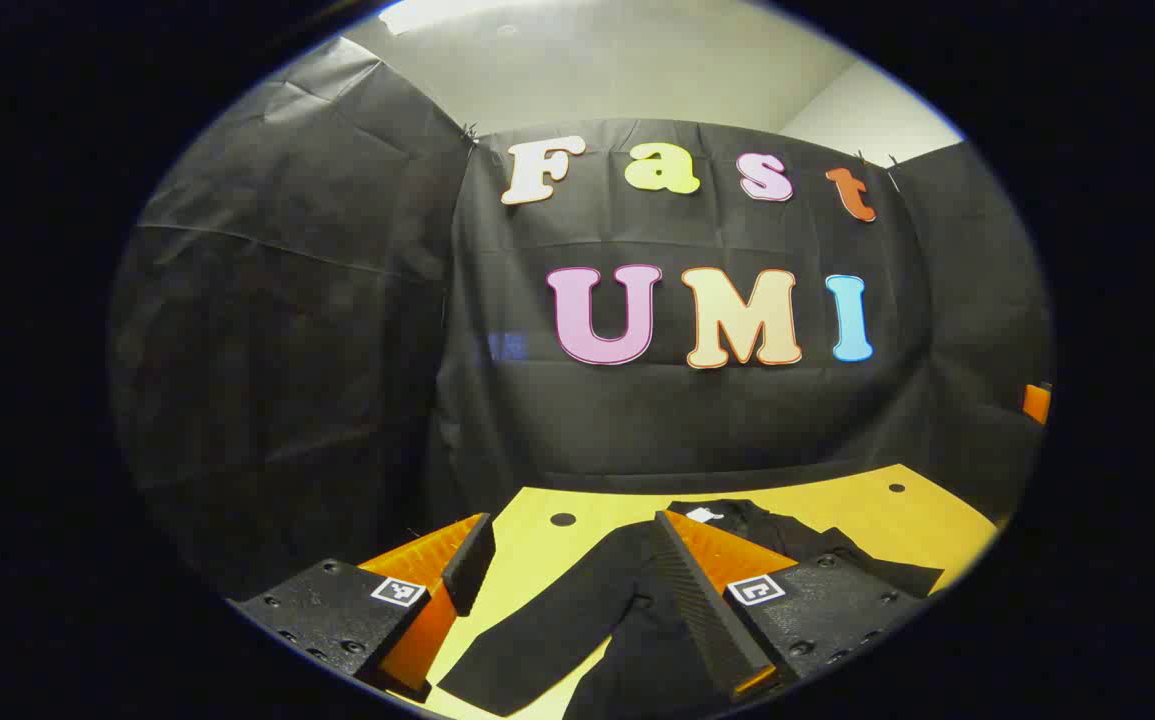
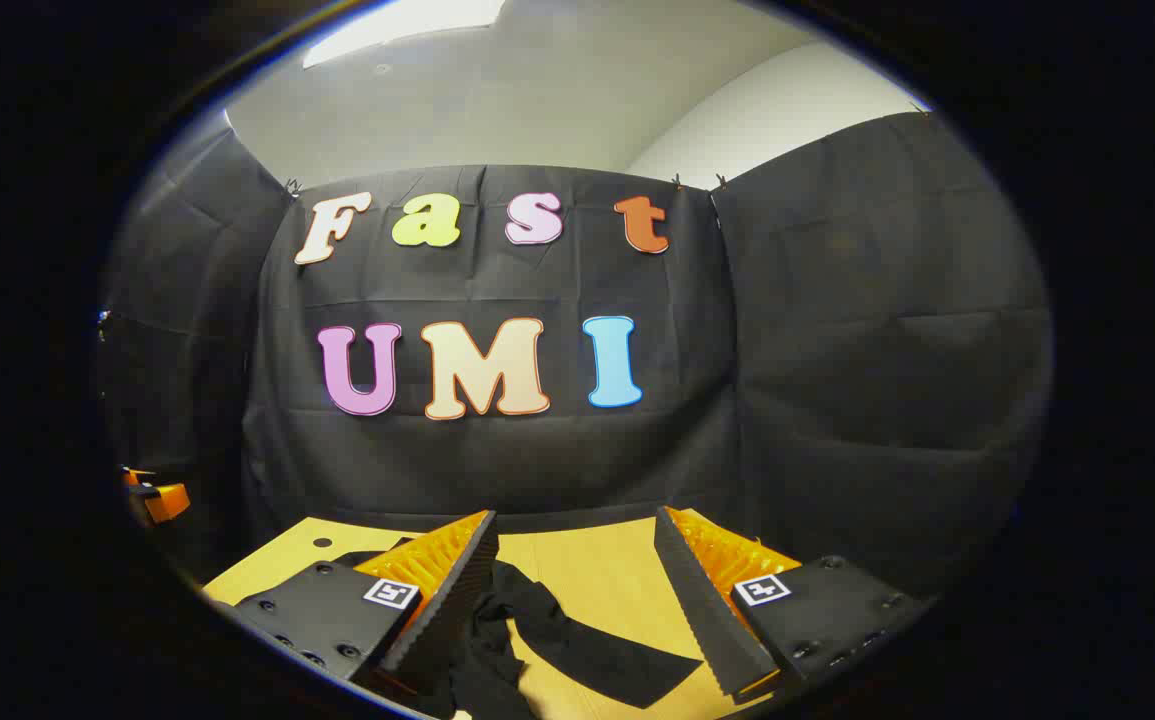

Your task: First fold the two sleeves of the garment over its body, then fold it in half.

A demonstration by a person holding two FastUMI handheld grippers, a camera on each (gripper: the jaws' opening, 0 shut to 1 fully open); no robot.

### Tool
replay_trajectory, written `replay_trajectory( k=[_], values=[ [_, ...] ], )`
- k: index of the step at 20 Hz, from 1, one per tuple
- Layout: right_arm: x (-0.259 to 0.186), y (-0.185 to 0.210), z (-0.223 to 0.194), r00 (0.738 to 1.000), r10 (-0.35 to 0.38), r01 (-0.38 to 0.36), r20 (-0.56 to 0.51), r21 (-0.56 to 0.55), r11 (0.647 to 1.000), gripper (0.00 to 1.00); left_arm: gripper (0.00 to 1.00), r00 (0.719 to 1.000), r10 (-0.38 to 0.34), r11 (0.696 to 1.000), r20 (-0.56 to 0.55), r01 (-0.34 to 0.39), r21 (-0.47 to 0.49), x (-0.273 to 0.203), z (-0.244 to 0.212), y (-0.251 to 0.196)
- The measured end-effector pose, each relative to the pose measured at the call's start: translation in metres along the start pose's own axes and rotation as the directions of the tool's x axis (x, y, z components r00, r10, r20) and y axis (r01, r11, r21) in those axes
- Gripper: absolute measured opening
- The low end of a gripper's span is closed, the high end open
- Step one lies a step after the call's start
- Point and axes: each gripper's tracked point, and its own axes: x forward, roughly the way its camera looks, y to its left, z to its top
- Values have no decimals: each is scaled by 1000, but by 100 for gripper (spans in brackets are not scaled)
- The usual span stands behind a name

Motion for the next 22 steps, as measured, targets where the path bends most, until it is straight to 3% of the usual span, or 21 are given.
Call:
replay_trajectory(
  k=[9, 15, 18, 22],
  values=[
    [11, -4, -6, 1000, 15, -15, -17, -7, 1000, 98, 93, 1000, 14, 1000, -12, -14, 27, -3, -2, 0],
    [31, -15, -19, 999, 11, -11, -52, -6, 1000, 98, 93, 997, 69, 996, -30, -67, 56, -16, -8, 13],
    [48, -8, -28, 996, 36, -37, -87, -8, 999, 98, 93, 995, 98, 993, -36, -95, 74, -13, -6, 17],
    [55, 3, -28, 992, 78, -80, -100, -8, 997, 98, 93, 996, 81, 995, -41, -78, 55, -13, -9, 3]
  ],
)
